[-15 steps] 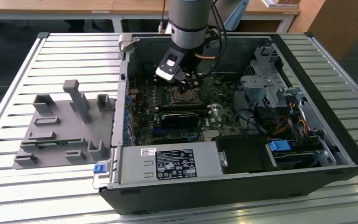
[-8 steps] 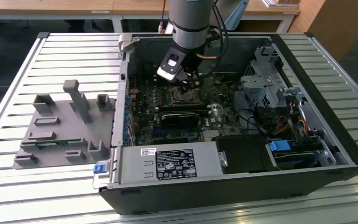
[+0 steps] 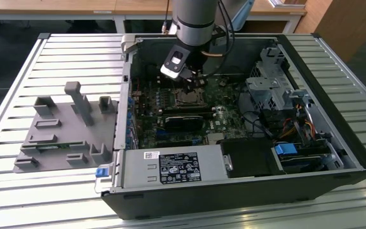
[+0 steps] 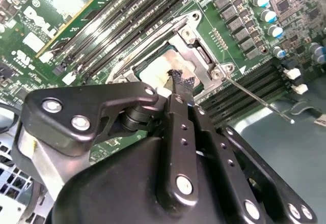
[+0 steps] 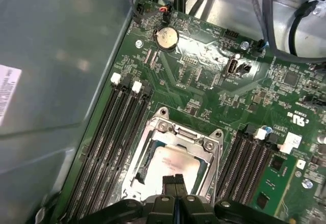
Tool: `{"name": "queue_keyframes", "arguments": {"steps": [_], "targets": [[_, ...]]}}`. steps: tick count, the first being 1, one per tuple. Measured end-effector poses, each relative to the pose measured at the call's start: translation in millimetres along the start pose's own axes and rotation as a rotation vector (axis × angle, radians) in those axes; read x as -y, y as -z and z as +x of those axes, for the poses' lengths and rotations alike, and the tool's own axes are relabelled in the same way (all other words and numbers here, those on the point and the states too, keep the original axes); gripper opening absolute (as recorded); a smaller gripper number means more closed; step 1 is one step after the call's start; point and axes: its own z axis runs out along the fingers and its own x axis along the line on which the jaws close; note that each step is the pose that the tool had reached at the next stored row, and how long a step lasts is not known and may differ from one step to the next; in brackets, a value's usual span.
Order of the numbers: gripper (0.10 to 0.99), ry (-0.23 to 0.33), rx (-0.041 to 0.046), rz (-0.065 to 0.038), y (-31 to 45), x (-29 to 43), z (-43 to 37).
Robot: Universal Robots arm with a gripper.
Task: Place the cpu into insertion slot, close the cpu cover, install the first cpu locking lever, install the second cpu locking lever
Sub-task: 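Install the first cpu locking lever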
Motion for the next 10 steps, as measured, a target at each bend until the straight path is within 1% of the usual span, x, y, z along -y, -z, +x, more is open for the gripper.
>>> {"name": "queue_keyframes", "arguments": {"steps": [3, 10], "targets": [[0.106, 0.0, -0.0001, 0.0, 8.5, -0.3, 0.5], [0.106, 0.0, 0.0, 0.0, 32.9, -1.3, 1.7]]}}
